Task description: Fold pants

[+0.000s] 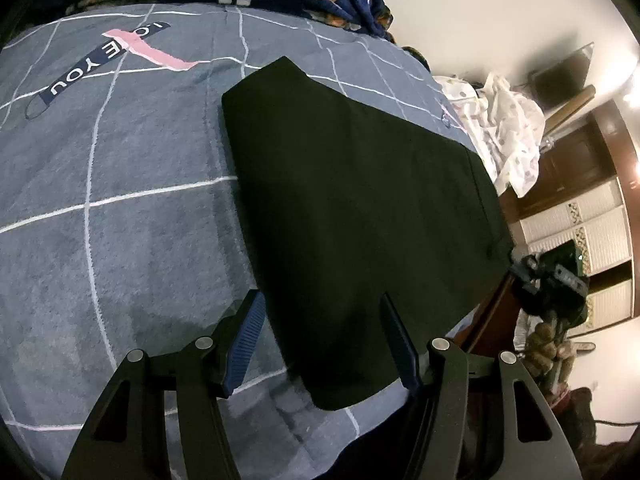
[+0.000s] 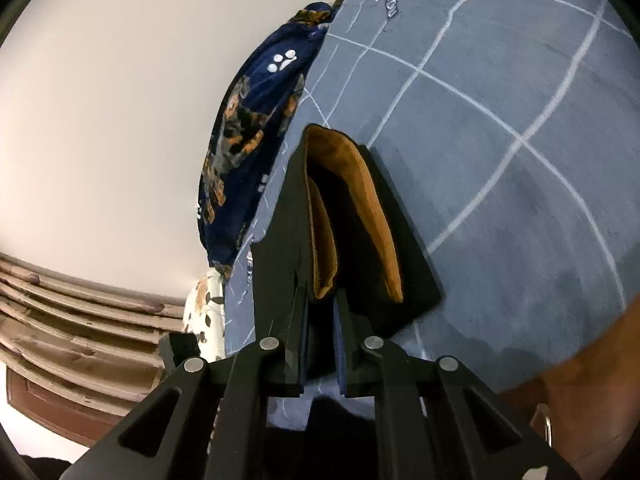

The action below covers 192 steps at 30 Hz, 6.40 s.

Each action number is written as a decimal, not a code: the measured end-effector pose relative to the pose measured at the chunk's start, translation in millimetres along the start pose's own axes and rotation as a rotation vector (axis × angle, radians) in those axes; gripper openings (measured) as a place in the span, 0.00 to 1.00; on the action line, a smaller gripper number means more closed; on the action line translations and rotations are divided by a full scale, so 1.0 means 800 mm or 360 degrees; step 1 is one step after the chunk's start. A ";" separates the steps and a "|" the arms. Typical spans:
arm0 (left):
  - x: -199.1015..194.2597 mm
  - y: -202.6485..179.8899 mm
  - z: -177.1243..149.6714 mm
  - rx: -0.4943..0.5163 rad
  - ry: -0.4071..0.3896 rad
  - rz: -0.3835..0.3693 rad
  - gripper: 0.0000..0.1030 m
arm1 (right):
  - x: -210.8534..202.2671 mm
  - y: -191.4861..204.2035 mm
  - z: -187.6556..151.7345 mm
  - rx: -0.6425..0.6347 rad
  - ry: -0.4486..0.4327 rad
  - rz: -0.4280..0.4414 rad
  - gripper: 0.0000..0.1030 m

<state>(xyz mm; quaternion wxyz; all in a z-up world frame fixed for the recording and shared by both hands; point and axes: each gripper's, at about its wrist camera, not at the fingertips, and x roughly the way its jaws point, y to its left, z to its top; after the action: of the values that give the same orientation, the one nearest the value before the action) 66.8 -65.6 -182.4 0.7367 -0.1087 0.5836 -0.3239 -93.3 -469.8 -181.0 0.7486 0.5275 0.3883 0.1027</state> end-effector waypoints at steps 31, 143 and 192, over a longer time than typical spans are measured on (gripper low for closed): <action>0.022 0.015 0.001 0.0052 0.0016 -0.0048 0.59 | 0.075 -0.024 0.090 -0.0177 0.0366 -0.0120 0.51; -0.011 -0.012 -0.010 0.0533 -0.0213 0.0551 0.19 | 0.196 0.038 0.019 -0.0208 0.0506 0.0206 0.32; -0.094 0.131 -0.067 0.0246 -0.0458 0.0741 0.64 | 0.302 0.133 -0.092 -0.0834 0.0425 -0.0006 0.26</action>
<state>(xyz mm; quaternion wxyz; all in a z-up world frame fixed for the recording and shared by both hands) 45.7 72.2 -195.2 0.8726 0.0399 0.4559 -0.1707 46.9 -236.6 -213.2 0.8018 0.2973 0.4446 0.2666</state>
